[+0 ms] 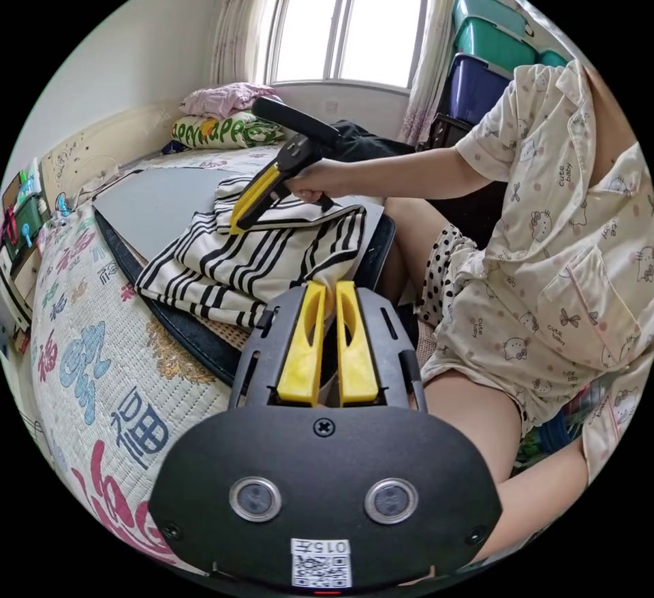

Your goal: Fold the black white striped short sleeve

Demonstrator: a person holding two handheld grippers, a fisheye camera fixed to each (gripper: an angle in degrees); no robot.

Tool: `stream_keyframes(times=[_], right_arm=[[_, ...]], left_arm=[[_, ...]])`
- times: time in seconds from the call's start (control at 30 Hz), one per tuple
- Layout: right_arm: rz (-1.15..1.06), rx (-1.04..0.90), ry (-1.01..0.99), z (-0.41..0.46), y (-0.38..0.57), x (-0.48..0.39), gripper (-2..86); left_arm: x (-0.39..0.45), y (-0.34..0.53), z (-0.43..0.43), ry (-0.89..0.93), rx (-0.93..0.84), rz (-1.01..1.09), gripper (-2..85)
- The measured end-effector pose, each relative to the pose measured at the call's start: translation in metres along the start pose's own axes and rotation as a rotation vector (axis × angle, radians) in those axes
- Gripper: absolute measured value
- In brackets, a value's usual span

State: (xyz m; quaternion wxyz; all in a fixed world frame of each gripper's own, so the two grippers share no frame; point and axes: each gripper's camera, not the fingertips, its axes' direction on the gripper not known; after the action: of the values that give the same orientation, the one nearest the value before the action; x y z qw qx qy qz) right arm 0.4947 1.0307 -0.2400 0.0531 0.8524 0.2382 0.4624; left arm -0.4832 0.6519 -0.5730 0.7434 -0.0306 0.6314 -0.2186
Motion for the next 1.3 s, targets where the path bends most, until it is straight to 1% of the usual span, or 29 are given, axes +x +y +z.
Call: stream_keyframes(times=[0.2, 0.27, 0.37, 0.43, 0.47, 0.53, 0.63, 0.7, 0.8, 0.97, 1.03, 1.13, 1.3], right_arm=[[-0.023, -0.019, 0.126, 0.0, 0.022, 0.034, 2.8], [-0.015, -0.002, 0.125, -0.013, 0.032, 0.049, 1.7], [0.047, 0.08, -0.008, -0.056, 0.056, 0.092, 0.9], [0.085, 0.177, -0.196, -0.107, 0.083, 0.129, 0.7], [0.089, 0.199, -0.249, -0.12, 0.09, 0.137, 0.6], [0.069, 0.257, -0.472, -0.168, 0.121, 0.158, 0.5], [-0.022, 0.255, -0.621, -0.206, 0.158, 0.157, 0.4], [-0.018, 0.224, -0.648, -0.207, 0.176, 0.163, 0.4], [0.036, 0.218, -0.774, -0.204, 0.202, 0.193, 0.4], [0.011, 0.22, -0.753, -0.233, 0.223, 0.206, 0.4], [0.044, 0.231, -0.812, -0.25, 0.23, 0.221, 0.4], [0.056, 0.255, -0.835, -0.274, 0.239, 0.237, 0.5], [0.114, 0.254, -0.857, -0.284, 0.252, 0.254, 0.8]], left_arm=[[0.01, -0.004, -0.02, -0.024, 0.061, -0.013, 1.5], [0.013, -0.007, -0.027, -0.031, 0.086, -0.015, 1.5], [0.021, -0.01, -0.038, -0.056, 0.12, -0.018, 1.5], [0.029, -0.012, -0.046, -0.091, 0.135, -0.02, 1.5], [0.031, -0.013, -0.047, -0.097, 0.138, -0.018, 1.5], [0.042, -0.015, -0.055, -0.128, 0.158, -0.002, 1.4], [0.06, -0.017, -0.067, -0.177, 0.187, 0.037, 1.2], [0.069, -0.018, -0.073, -0.188, 0.197, 0.06, 1.2], [0.082, -0.022, -0.074, -0.199, 0.179, 0.086, 1.2], [0.101, -0.025, -0.085, -0.24, 0.194, 0.111, 1.1], [0.109, -0.026, -0.092, -0.261, 0.209, 0.127, 1.1], [0.119, -0.027, -0.105, -0.279, 0.257, 0.141, 1.0], [0.136, -0.031, -0.111, -0.329, 0.248, 0.195, 1.1]])
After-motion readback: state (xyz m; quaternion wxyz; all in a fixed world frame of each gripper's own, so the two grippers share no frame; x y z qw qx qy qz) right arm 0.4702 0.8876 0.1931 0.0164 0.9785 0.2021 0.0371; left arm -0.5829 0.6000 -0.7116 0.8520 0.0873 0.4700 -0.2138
